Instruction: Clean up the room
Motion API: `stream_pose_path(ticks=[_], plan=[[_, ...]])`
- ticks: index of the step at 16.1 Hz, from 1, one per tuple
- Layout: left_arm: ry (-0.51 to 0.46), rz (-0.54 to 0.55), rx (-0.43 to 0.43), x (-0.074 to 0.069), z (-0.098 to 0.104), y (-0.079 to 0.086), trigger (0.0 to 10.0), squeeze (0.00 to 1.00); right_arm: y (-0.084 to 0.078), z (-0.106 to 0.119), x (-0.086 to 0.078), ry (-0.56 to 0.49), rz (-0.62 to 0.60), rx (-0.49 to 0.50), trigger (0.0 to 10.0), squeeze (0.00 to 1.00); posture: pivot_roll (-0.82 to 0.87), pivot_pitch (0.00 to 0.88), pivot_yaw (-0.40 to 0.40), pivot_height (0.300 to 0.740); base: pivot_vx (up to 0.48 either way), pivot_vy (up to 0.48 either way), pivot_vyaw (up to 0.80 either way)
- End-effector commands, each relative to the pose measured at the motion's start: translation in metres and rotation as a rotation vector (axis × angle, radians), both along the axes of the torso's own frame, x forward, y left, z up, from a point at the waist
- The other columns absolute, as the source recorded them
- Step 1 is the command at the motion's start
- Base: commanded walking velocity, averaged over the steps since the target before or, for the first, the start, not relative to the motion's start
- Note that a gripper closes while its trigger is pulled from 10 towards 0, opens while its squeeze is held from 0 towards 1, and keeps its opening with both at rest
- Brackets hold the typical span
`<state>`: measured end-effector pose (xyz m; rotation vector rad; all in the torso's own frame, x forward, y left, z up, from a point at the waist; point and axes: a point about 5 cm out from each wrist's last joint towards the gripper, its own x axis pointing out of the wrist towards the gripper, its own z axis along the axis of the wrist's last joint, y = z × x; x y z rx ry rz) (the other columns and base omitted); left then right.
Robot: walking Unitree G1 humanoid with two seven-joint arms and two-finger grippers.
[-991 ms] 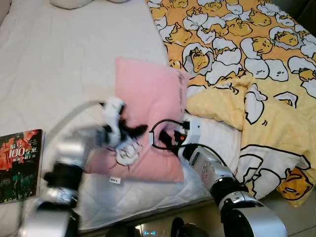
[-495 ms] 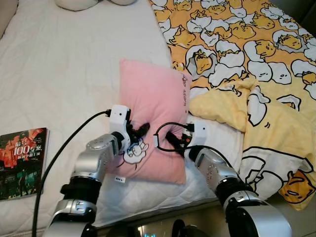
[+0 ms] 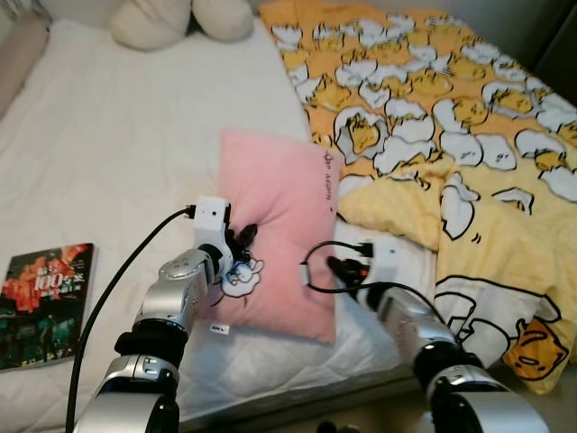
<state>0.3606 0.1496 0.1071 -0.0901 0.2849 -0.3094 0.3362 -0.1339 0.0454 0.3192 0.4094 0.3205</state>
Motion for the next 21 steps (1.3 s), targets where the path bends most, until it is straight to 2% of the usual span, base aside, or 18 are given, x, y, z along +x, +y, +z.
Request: stream_pose_path(ticks=[1,2,4,5,6,9,11,13,14,15,18,19,21], plan=[[0.049,0.015,-0.004,-0.004,-0.012,0.002,0.0,0.0,-0.003,-0.007,-0.005,0.027,-0.022,0.001,0.0,0.0,0.15,0.055,-0.031,0.74,0.0,0.0,0.0],[0.043,0.01,-0.018,-0.004,-0.011,-0.001,0.0,0.0,-0.003,-0.006,-0.004,0.022,-0.03,0.016,0.0,0.0,0.15,0.05,-0.029,0.74,0.0,0.0,0.0],[0.019,0.007,-0.11,0.001,-0.002,-0.008,0.0,0.0,0.002,0.006,0.004,-0.031,-0.024,0.045,0.0,0.0,0.17,0.03,-0.023,0.74,0.0,0.0,0.0],[-0.032,0.004,-0.188,0.006,0.015,-0.013,0.0,0.0,0.003,0.021,0.013,-0.09,-0.021,0.053,0.0,0.0,0.18,0.009,-0.02,0.74,0.0,0.0,0.0],[-0.114,-0.034,-0.238,0.01,0.04,-0.02,0.0,0.0,0.004,0.041,0.023,-0.172,0.003,0.044,0.0,0.0,0.19,0.0,-0.017,0.74,0.0,0.0,0.0],[-0.179,-0.096,-0.236,0.012,0.06,-0.033,0.0,0.0,0.004,0.052,0.026,-0.235,0.023,0.014,0.0,0.0,0.2,0.0,-0.011,0.74,0.0,0.0,0.0],[-0.178,-0.125,-0.222,0.01,0.058,-0.04,0.0,0.0,0.004,0.047,0.023,-0.241,0.016,0.017,0.0,0.0,0.2,0.0,-0.009,0.74,0.0,0.0,0.0],[-0.265,-0.169,-0.137,0.013,0.08,-0.035,0.0,0.0,0.003,0.042,0.018,-0.233,0.004,-0.024,0.0,0.0,0.2,0.0,-0.006,0.74,0.0,0.0,0.0],[-0.278,-0.171,-0.118,0.014,0.084,-0.032,0.0,0.0,0.003,0.041,0.017,-0.236,0.005,-0.044,0.0,0.0,0.2,0.0,-0.004,0.74,0.0,0.0,0.0],[-0.294,-0.171,-0.06,0.017,0.086,-0.027,0.0,0.0,0.004,0.046,0.015,-0.283,-0.011,-0.085,10.0,0.0,0.2,0.0,-0.001,0.74,0.0,0.0,0.0],[-0.305,-0.142,-0.001,0.02,0.086,-0.019,0.0,0.0,-0.001,0.101,0.013,-0.548,-0.136,-0.05,10.0,0.0,0.18,0.0,0.005,0.74,0.0,0.0,0.0],[-0.305,-0.123,0.007,0.021,0.085,-0.018,0.0,0.0,-0.002,0.115,0.009,-0.591,-0.144,-0.04,10.0,0.0,0.18,0.0,0.006,0.74,0.0,0.0,0.0],[-0.345,-0.099,0.054,0.023,0.091,-0.014,0.0,0.0,-0.008,0.122,0.006,-0.614,-0.161,-0.047,10.0,0.0,0.17,0.0,0.007,0.74,0.0,0.0,0.0]])
